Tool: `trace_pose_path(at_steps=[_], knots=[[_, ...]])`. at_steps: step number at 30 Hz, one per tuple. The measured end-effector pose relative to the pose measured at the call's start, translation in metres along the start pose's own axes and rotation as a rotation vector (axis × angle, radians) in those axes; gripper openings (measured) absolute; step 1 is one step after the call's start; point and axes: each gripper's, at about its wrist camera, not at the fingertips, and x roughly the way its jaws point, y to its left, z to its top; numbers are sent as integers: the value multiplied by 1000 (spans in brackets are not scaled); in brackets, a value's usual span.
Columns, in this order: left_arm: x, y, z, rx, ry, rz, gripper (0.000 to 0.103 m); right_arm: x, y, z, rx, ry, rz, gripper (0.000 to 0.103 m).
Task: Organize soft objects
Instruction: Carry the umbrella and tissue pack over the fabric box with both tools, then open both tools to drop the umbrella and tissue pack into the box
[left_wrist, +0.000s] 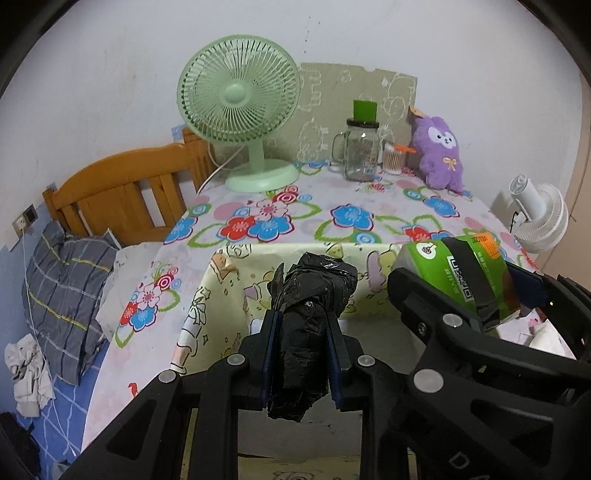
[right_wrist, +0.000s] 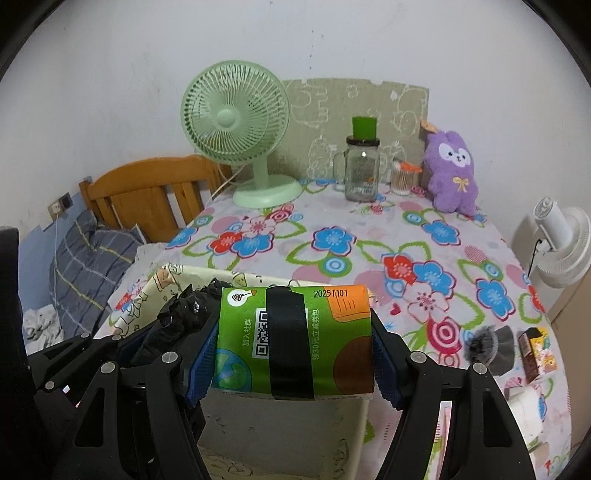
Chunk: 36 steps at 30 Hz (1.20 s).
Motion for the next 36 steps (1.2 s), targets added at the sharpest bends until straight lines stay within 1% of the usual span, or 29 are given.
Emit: trace_pose_path(at_steps=[3,5,6,9,11,12,13,14,15,16,17,19,21,30,33,36], knots=[[7,1,-2,5,23,-2,28,7,0,-1,1,19,-5,74],[10,3,-3,0,37,-6,32,11,0,-1,8,28,4,75],[11,3,-3,-4,41,-7,37,13,0,-1,9,35,12,75],[15,4,-4,-7,50,-11,43,19,1,-2,-1,60,23,76],[14,4,-4,-7,46,-29,49,21,2,-2,-13,76,23,77],[13,4,-4,-7,43,-37,58,21,3,-2,-18,77,20,78],[11,3,-3,-7,33,-43,64,21,3,-2,-22,72,17,80],[9,3,-3,-10,22,-29,76,20,3,-2,-22,68,18,82],[8,2,-3,-11,12,-18,83,19,3,-1,-23,59,19,84],[7,2,-2,-9,6,-15,87,17,3,-1,-26,52,19,84],[6,2,-2,-6,9,-25,88,15,3,-1,-31,45,15,85],[4,1,-2,-4,7,-22,88,12,3,-1,-39,33,-12,90],[2,-1,-1,2,2,-15,88,7,2,0,-44,18,-29,91],[-22,-12,0,0,-53,-8,90,-18,-8,1,-31,-23,-20,92],[-30,-16,0,4,-69,-7,91,-27,-9,1,-27,-38,-20,93],[-37,-21,1,7,-84,-3,95,-36,-13,1,-20,-54,-22,95]])
